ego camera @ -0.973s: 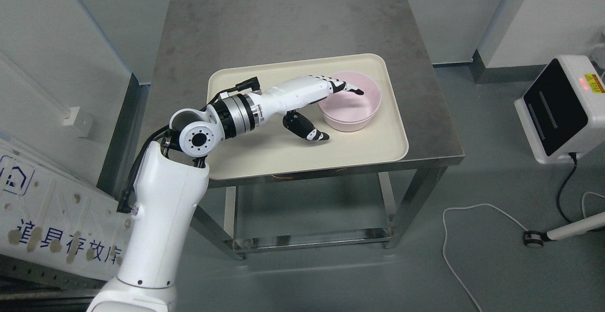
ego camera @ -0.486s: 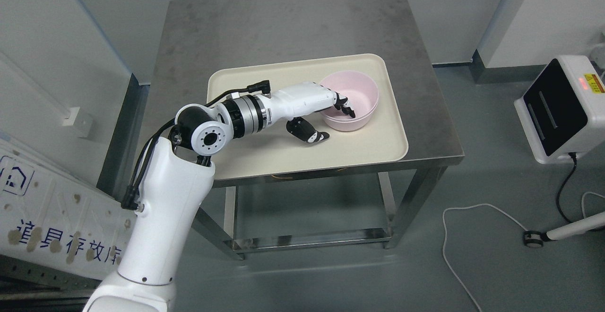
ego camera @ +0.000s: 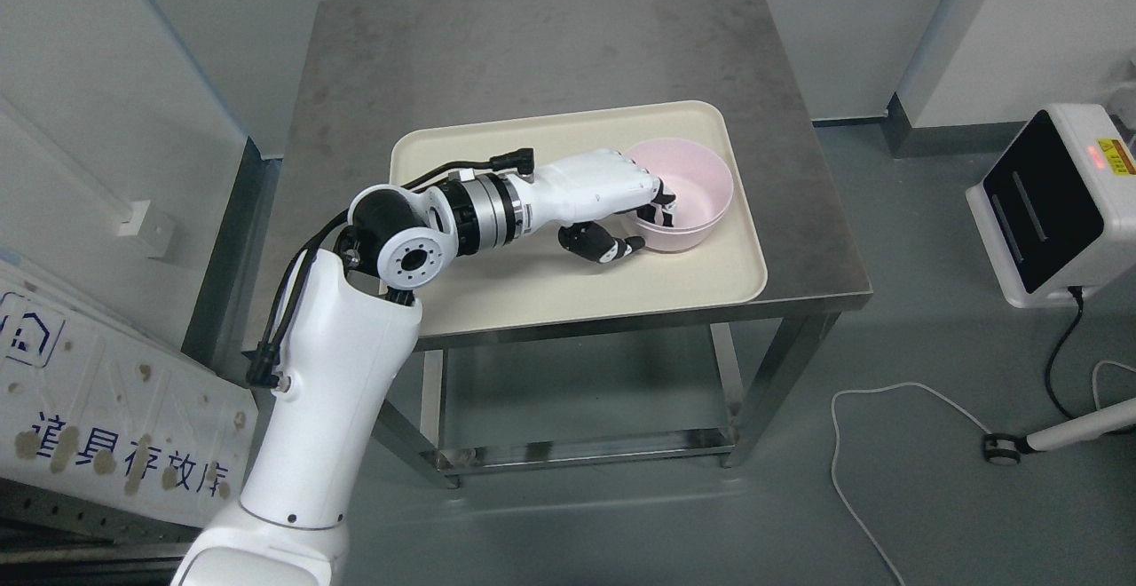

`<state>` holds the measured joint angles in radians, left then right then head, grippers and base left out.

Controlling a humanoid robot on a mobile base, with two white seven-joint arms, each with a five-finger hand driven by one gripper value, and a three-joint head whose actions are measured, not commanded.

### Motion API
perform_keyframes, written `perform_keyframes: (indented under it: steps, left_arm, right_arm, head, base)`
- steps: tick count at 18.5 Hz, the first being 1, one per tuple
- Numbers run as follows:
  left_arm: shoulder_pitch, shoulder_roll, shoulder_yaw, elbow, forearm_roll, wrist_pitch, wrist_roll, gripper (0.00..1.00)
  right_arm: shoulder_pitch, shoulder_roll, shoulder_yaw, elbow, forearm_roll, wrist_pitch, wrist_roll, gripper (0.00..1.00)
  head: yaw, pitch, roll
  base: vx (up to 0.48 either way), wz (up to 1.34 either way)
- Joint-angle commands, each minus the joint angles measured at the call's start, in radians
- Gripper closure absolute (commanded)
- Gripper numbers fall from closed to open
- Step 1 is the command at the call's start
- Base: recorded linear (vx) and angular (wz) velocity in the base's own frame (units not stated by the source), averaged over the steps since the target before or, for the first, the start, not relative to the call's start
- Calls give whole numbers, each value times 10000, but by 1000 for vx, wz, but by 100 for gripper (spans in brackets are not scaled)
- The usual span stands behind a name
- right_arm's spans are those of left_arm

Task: Stack pink IKEA bowls on left shelf middle
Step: 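Release the bowl, then grip the rim of the stacked bowls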

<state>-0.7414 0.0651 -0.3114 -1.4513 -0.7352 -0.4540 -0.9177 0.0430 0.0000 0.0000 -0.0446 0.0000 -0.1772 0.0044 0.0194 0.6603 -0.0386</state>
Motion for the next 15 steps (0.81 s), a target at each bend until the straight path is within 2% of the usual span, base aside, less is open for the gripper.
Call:
perform_keyframes:
  steps: [1, 7, 10, 15]
  left_arm:
    - [-255, -476, 1759, 78, 19, -841, -12, 100]
    - [-455, -476, 3985, -29, 1200, -2359, -350, 99]
    - [-470, -476, 4142, -60, 1277, -2899, -304, 99]
    - [-379, -476, 4157, -29, 1323, -2915, -303, 99]
  right_arm:
    - [0, -175, -107, 1, 77, 8, 2, 0]
    - [0, -175, -107, 1, 77, 8, 2, 0]
    - [0, -175, -107, 1, 77, 8, 2, 0]
    - [0, -175, -107, 1, 77, 8, 2, 0]
  head:
    - [0, 0, 0]
    - [0, 0, 0]
    - [0, 0, 0]
    - [0, 0, 0]
  base:
    - [0, 0]
    - [0, 0]
    - [0, 0]
    - [0, 0]
